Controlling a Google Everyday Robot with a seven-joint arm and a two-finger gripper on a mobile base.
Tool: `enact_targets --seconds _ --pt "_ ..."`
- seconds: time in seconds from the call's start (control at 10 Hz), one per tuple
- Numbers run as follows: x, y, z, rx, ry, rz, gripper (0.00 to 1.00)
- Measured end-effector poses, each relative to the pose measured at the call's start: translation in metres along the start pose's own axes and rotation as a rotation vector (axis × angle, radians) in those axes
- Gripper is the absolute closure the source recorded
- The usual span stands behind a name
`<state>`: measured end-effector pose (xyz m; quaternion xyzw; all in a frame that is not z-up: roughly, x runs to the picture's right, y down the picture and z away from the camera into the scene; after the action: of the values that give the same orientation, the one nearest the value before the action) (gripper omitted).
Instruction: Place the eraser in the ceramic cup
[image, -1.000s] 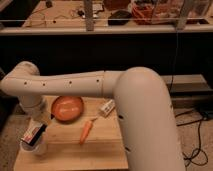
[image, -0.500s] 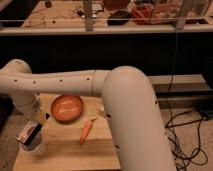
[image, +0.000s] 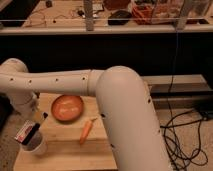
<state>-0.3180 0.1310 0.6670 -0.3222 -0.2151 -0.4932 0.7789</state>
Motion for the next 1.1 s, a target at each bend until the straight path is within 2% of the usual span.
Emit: enact_targets --seconds 0.1,0.2,0.3,0.4,0.5,0.6,0.8,1.0,1.1 --pt "-0.001 -0.001 0.002 -0.004 0.001 0.001 0.91" --pt "-0.001 -0.002 0.003 -0.004 0.001 0.006 0.94" --pt "0.001 -0.002 0.004 -0.006 0.002 0.011 0.94" --pt "0.000 -0.002 0.007 -0.011 0.001 0.012 0.88" --pt "-0.001 -0.003 0.008 -0.013 0.001 0.012 0.80" --pt "-0.002 -0.003 0.011 -0.015 0.001 0.017 0.60" --pt "0.000 -0.003 0.014 -0.016 0.000 0.021 0.38" --pt "-0.001 -0.004 0.017 -0.019 -0.001 0.024 0.21" --pt "-0.003 -0.006 0.019 -0.021 -0.002 0.024 0.20"
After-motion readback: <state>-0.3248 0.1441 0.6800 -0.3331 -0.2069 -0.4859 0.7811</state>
